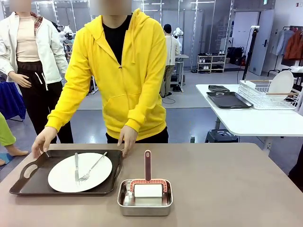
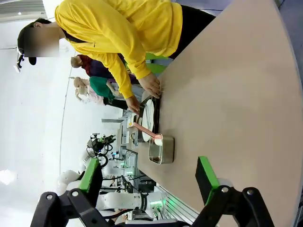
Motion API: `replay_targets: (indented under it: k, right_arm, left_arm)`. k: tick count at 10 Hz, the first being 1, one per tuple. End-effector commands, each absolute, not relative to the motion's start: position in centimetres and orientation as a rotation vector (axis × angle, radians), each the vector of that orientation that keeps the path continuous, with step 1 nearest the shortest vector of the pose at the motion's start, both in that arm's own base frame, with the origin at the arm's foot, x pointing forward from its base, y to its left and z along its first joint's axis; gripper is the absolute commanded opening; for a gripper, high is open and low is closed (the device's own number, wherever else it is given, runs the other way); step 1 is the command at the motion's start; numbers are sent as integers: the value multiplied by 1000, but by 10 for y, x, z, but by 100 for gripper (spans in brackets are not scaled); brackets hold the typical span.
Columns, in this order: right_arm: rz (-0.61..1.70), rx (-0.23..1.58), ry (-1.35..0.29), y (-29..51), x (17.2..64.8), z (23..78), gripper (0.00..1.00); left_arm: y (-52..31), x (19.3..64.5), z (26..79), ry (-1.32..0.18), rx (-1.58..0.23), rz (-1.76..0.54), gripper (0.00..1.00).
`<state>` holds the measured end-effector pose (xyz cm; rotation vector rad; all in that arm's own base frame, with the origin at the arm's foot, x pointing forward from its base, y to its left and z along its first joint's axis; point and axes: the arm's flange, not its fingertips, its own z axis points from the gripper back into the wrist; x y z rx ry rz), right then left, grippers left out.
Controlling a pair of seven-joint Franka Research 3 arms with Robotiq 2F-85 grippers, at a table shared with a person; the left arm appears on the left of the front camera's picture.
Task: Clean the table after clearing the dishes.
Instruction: When the right (or left) Handle tray is removed, use the right hand (or left hand) to clean the right (or left) side of the table with the Lint Roller.
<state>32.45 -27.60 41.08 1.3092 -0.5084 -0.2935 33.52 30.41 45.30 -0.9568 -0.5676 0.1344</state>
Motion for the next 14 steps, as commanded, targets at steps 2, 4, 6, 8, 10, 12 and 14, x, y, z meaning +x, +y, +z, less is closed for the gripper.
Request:
replay_targets:
  k: [2, 4, 6, 8, 10, 12, 14]
  right_arm:
    - [-273, 1312, -518, -274, 323, 415, 100]
    - [-273, 1312, -518, -274, 323, 415, 100]
    - [-273, 1312, -518, -274, 323, 415, 100]
    - [-273, 1312, -518, -274, 323, 415, 100]
    - [-273, 1312, -518, -274, 323, 415, 100]
    - [-273, 1312, -518, -274, 323, 415, 100]
    - [-273, 1312, -518, -274, 323, 415, 100]
  left_arm:
    - [306, 332, 454, -562, -951, 128, 100]
    - [306, 332, 454, -562, -951, 128, 100]
    - [306, 332, 454, -562, -951, 128, 100]
    - [306, 332, 454, -562, -951, 128, 100]
    - [306, 332, 454, -562, -951, 128, 100]
    - [306, 332, 454, -562, -951, 128, 100]
    - [300, 348, 463, -646, -952, 26, 100]
